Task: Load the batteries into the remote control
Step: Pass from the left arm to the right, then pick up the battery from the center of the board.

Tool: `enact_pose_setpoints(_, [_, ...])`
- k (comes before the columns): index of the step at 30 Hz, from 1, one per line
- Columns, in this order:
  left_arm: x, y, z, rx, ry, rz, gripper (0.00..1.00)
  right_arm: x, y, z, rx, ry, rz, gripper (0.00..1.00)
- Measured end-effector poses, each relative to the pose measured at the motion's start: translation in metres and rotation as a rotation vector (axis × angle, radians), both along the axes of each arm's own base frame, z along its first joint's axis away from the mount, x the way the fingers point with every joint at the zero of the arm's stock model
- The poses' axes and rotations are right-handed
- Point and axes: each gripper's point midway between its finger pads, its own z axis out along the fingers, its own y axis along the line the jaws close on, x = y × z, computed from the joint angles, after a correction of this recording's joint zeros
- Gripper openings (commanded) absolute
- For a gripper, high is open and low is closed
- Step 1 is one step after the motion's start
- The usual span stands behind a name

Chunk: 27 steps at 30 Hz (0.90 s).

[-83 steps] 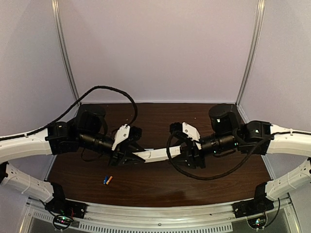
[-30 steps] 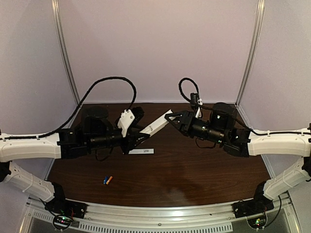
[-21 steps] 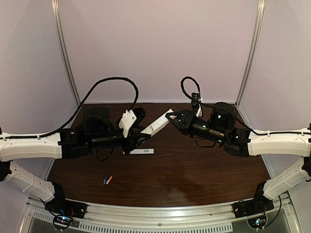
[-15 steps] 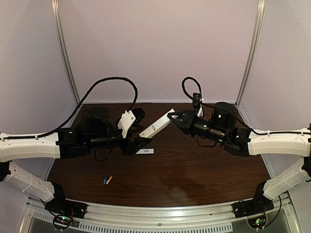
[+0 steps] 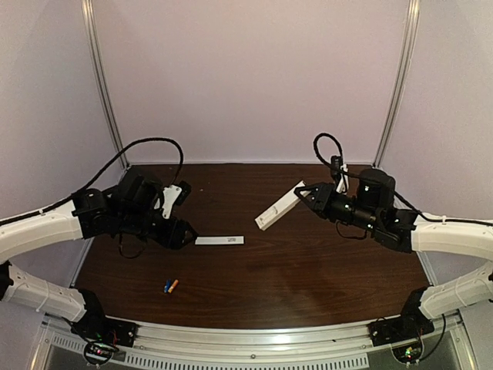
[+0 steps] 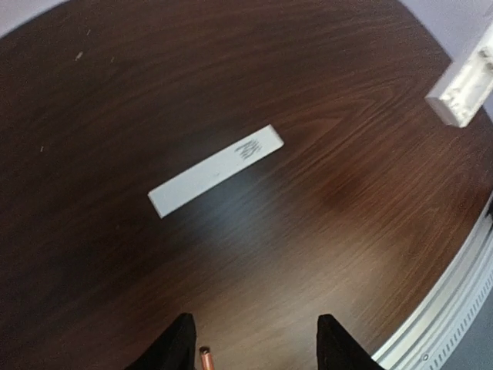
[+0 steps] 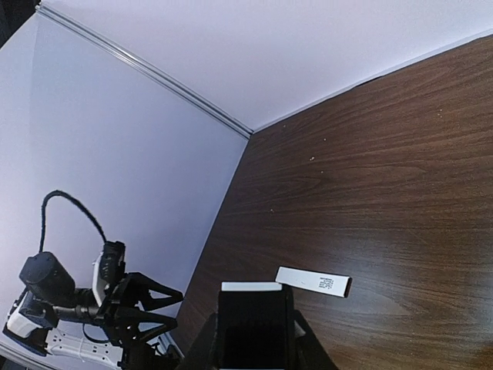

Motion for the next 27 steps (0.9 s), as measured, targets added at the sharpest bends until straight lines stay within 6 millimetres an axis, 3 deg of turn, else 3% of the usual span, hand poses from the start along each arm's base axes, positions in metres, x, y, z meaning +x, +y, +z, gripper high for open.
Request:
enact_pose_setpoints(5, [-0.013, 0.04, -0.058, 0.119, 0.276, 0.148, 0.5, -0.004, -0.004, -0.007, -0.036, 0.001, 0.014, 0.0])
enact_pose_setpoints(7, [-0.024, 0.047, -0.07, 0.143, 0.343, 0.174, 0.47, -0.007, -0.004, -0.009, -0.045, 0.001, 0.028, 0.0])
enact_pose_setpoints(11, [-0.04, 0.06, -0.095, 0.19, 0.45, 0.224, 0.24, -0.013, 0.0, -0.013, -0.057, 0.001, 0.071, 0.0])
enact_pose_setpoints(16, [-0.055, 0.073, -0.13, 0.267, 0.556, 0.262, 0.22, -0.02, 0.008, -0.018, -0.066, 0.005, 0.139, 0.0])
enact_pose_setpoints(27, [-0.058, 0.077, -0.148, 0.312, 0.61, 0.287, 0.18, -0.031, 0.018, -0.023, -0.081, 0.0, 0.23, 0.0])
